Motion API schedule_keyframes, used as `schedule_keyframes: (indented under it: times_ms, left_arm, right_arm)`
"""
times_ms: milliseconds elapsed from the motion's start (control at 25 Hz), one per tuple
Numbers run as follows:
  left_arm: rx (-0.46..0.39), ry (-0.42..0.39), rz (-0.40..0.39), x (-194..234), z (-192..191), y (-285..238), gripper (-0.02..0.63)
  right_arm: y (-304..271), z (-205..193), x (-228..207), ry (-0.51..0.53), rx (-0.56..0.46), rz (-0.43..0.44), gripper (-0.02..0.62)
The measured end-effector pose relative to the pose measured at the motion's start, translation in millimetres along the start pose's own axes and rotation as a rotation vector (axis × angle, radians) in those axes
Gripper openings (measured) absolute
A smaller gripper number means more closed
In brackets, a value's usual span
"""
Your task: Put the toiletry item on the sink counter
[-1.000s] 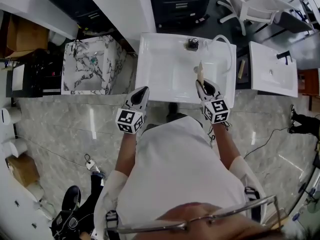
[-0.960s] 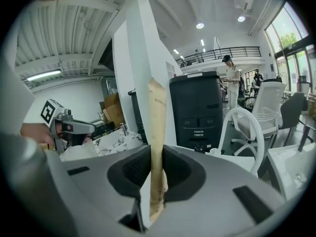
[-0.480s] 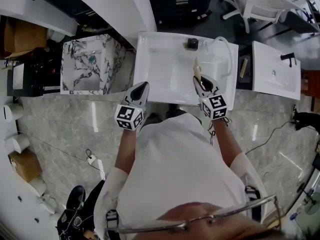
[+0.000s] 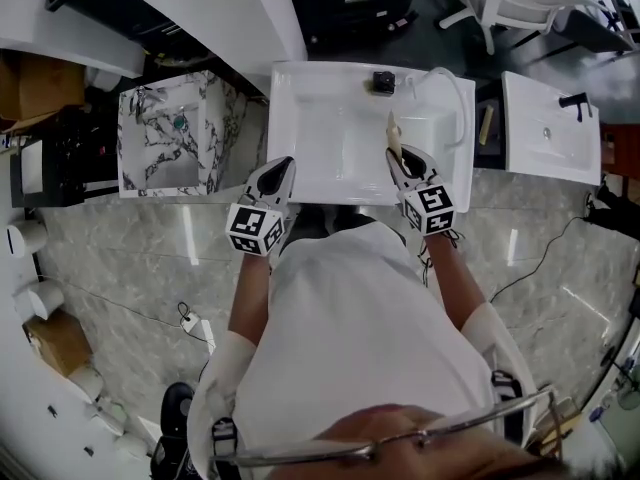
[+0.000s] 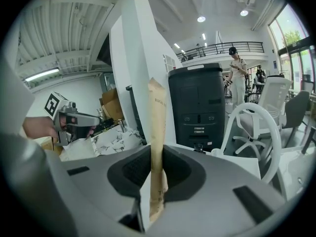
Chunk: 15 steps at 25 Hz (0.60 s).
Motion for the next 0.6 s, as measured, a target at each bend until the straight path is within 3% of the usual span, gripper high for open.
schedule_keyframes:
  times_ms: [600]
  left_arm:
    - [0.051, -0.007, -0.13, 49.0, 7.9, -11.6, 0.005]
  right_arm:
    - [-26.9, 22.3, 22.7, 0.063, 0.073, -0.11, 0.062]
Point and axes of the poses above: the fingertips, and each gripper's own axes: y backward along the fingers, x to its left, z out of its top, the point moved 8 cm from there along y, backward along the fingers, and after that the axes turned 12 degrees about y, right-handed, at the moved point
